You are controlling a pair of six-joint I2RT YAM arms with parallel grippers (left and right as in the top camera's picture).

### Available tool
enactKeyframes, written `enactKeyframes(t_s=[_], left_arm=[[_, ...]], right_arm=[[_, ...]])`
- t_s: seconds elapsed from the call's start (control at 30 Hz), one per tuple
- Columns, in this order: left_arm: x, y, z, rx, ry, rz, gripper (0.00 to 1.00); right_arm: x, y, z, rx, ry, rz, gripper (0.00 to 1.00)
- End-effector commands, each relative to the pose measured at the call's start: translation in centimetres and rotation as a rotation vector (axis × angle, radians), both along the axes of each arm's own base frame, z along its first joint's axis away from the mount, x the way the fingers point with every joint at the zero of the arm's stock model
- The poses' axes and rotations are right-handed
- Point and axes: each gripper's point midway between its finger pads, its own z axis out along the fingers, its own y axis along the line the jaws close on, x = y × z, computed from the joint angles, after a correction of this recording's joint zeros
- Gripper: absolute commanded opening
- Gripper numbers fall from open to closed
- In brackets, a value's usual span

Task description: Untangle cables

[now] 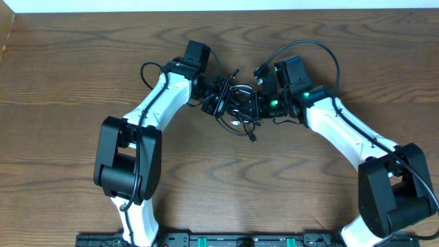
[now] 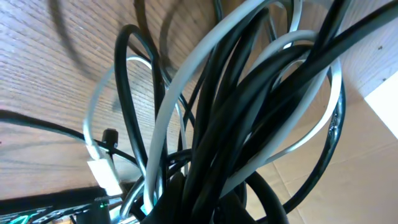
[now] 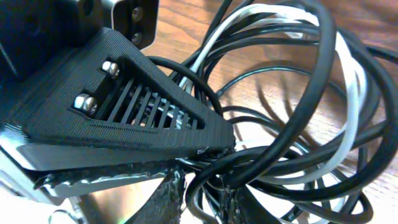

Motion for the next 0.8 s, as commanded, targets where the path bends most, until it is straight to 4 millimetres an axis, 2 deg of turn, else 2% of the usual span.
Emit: enactKeyframes(t_s=[0.0,0.07,0.1,0.17,0.27,0.33,0.43,0.57,0.67,0.77], left_arm=[[-2.0,-2.3,2.9,-0.151,0.076,-0.046,0.08],[-2.0,-2.3,2.8,-0.15,0.088,-0.037,0.08],[-2.0,-2.3,2.8,-0.15,0.088,-0.037,0.08],[-2.0,-2.3,2.8,-0.15,0.088,-0.037,0.08],[-2.0,-2.3,2.8,-0.15,0.087,-0.037,0.08],[-1.9,-2.3,2.7,-0.141,0.084,-0.035,0.08],[-1.6,-1.9,2.1,-0.104,0.048,-0.038,0.08],[-1.2,-1.4,1.4,-0.057,-0.063,-0.099,0.08],[-1.0,-1.1,1.1,-0.038,-0.195,-0.202,0.08],[-1.0,-1.1,1.1,-0.044,-0.333,-0.323,0.08]], right_arm=[[0.2,0.8,-0.6,-0.079,-0.062,0.002,0.18],[-0.1,1.3,-0.6,-0.077,-0.064,0.014,0.21],[-0.1,1.6,-0.6,-0.082,-0.073,0.016,0.19],[0.0,1.5,-0.8,-0.108,-0.088,0.004,0.01],[0.4,1.4,-0.8,-0.112,-0.086,-0.027,0.01],[0.6,1.9,0.1,-0.055,-0.095,-0.004,0.01],[0.9,2.5,2.7,0.096,-0.123,0.063,0.01],[1.4,2.0,7.1,0.316,-0.173,0.152,0.01],[1.4,0.9,10.6,0.496,-0.191,0.231,0.01],[1.7,-0.7,12.9,0.589,-0.199,0.256,0.01]])
